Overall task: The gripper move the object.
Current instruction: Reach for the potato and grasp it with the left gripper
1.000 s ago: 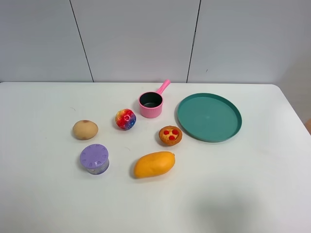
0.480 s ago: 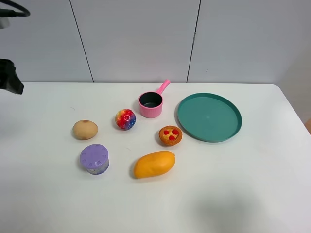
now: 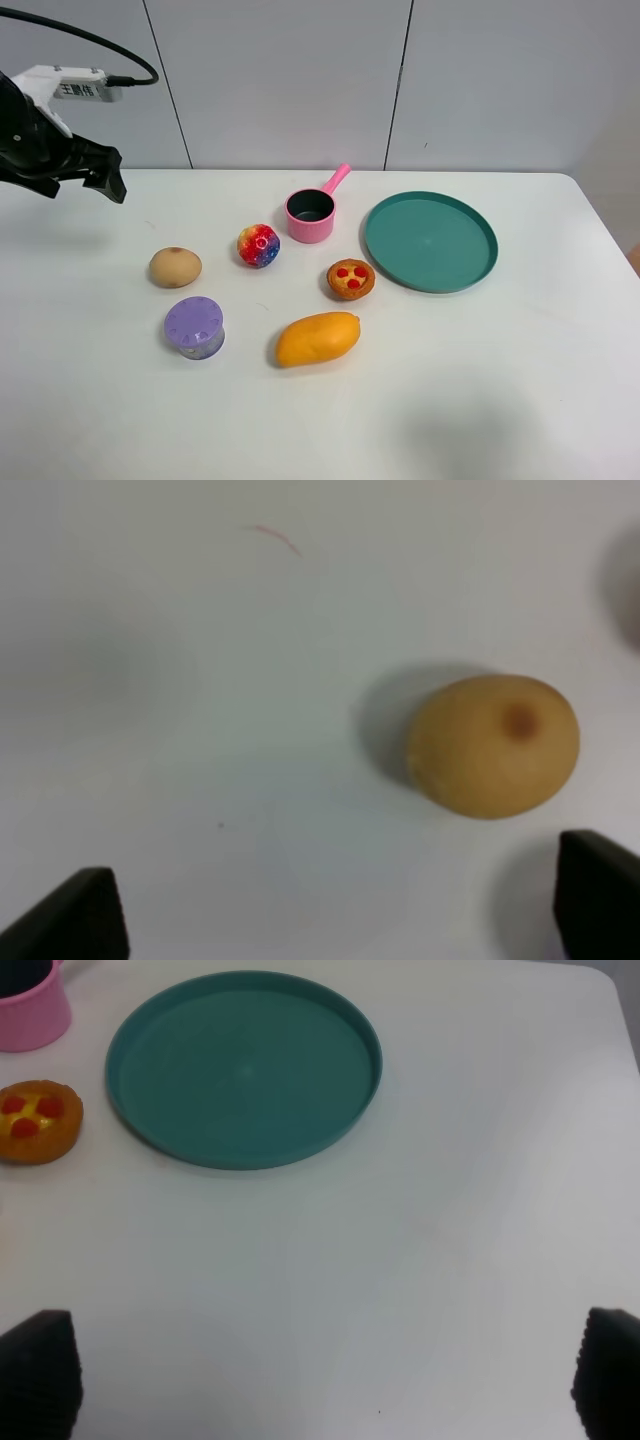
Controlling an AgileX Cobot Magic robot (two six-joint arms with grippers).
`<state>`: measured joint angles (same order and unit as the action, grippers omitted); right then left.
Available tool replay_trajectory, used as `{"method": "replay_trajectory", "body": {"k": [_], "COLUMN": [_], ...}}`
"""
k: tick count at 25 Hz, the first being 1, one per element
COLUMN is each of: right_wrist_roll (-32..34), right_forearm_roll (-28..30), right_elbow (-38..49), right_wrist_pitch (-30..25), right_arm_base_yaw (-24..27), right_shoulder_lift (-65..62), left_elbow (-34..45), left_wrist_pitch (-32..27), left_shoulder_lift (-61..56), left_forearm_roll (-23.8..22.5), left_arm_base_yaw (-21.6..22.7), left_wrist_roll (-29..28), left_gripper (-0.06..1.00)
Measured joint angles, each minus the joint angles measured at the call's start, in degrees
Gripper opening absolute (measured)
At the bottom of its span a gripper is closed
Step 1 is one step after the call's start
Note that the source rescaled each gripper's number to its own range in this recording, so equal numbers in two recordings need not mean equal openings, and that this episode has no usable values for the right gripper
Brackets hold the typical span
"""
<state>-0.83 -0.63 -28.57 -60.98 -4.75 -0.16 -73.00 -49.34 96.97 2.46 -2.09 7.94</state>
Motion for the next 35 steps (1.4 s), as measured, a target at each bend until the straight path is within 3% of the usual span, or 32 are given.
{"method": "replay_trajectory", "body": {"k": [8, 17, 25, 35], "right_wrist_roll": [0.0, 0.0, 0.0, 0.0], "right_forearm_roll": [0.0, 0.0, 0.0, 0.0], "right_elbow": [0.0, 0.0, 0.0, 0.0], "right_wrist_pitch": [0.0, 0.0, 0.0, 0.0], "right_arm_base_yaw": [0.0, 0.0, 0.0, 0.0], "right_shoulder_lift": [0.0, 0.0, 0.0, 0.0], "left_elbow": [-0.04, -0.04, -0.04, -0.04], "left_wrist_pitch": [0.69, 2.47, 2.7, 5.94], "left_shoulder_lift": [10.04, 13.88, 16.58, 22.12], "left_forearm_roll": [4.27, 13.71, 14.05, 13.58], "left_arm_base_yaw": [0.0, -0.83, -4.14, -4.48], "left_wrist_roll": [1.14, 9.27, 10.27, 10.27], "left_gripper": [0.87, 0.87, 0.87, 0.87]}}
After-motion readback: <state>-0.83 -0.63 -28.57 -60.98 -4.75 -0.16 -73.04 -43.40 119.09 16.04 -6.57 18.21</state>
